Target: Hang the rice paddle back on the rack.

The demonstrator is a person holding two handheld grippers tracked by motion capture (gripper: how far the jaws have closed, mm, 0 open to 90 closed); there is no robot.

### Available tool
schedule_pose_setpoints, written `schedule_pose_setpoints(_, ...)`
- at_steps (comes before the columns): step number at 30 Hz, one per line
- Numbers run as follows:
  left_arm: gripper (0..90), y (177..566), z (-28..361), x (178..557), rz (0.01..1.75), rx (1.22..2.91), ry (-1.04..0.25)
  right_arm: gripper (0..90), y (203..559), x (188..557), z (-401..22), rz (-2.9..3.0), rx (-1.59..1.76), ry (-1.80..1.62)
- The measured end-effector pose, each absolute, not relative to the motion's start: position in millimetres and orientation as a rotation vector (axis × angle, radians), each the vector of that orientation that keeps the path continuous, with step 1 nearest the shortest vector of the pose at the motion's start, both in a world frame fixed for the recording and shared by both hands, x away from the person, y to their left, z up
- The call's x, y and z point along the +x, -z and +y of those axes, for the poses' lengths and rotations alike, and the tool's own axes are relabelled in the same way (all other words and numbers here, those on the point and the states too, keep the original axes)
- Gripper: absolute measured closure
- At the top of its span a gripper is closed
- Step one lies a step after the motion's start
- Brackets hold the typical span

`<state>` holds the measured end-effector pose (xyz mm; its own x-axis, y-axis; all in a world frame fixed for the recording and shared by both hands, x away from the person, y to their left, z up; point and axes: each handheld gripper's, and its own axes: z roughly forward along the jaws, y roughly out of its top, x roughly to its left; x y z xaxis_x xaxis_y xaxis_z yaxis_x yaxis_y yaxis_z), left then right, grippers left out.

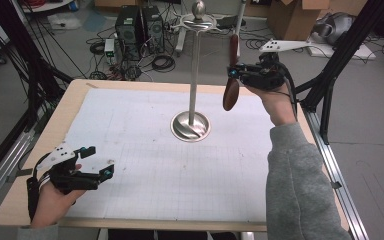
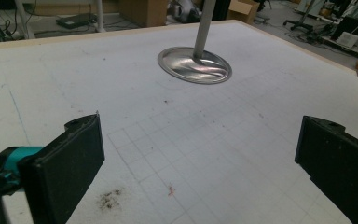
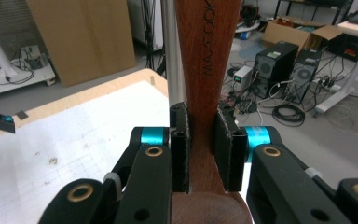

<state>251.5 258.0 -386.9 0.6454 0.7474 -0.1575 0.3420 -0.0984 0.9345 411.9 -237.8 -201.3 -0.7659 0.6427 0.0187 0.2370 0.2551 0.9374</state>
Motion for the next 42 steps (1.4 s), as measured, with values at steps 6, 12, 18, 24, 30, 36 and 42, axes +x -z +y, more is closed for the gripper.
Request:
schedule_pose_setpoints(6, 1.8, 386.0, 255.0, 245.2, 0.882, 1.715, -0.433, 77.6, 195.6, 412.8, -235.5, 2.161, 0.795, -1.515)
schedule_pose_setpoints(12, 1.7, 385.6, 255.6, 242.7, 0.885, 1.709, -0.44, 77.6, 195.4, 415.7, -234.5, 2.162, 0.795, -1.527)
schedule_pose_setpoints(18, 1.8, 386.2, 256.7, 242.6, 0.89, 1.709, -0.447, 77.6, 194.1, 417.2, -234.5, 2.158, 0.787, -1.551)
schedule_pose_setpoints(24, 1.7, 386.1, 257.0, 242.5, 0.891, 1.71, -0.446, 77.6, 192.1, 417.3, -231.5, 2.159, 0.777, -1.559)
schedule_pose_setpoints(30, 1.8, 384.6, 253.8, 241.0, 0.86, 1.714, -0.432, 77.6, 192.7, 419.7, -228.5, 2.151, 0.78, -1.572)
schedule_pose_setpoints(36, 1.7, 386.1, 255.1, 241.2, 0.872, 1.721, -0.432, 77.6, 192.8, 422.9, -226.8, 2.144, 0.771, -1.598)
schedule_pose_setpoints(42, 1.8, 386.6, 256.4, 241.0, 0.881, 1.716, -0.435, 77.6, 193.1, 423.6, -224.8, 2.144, 0.756, -1.615)
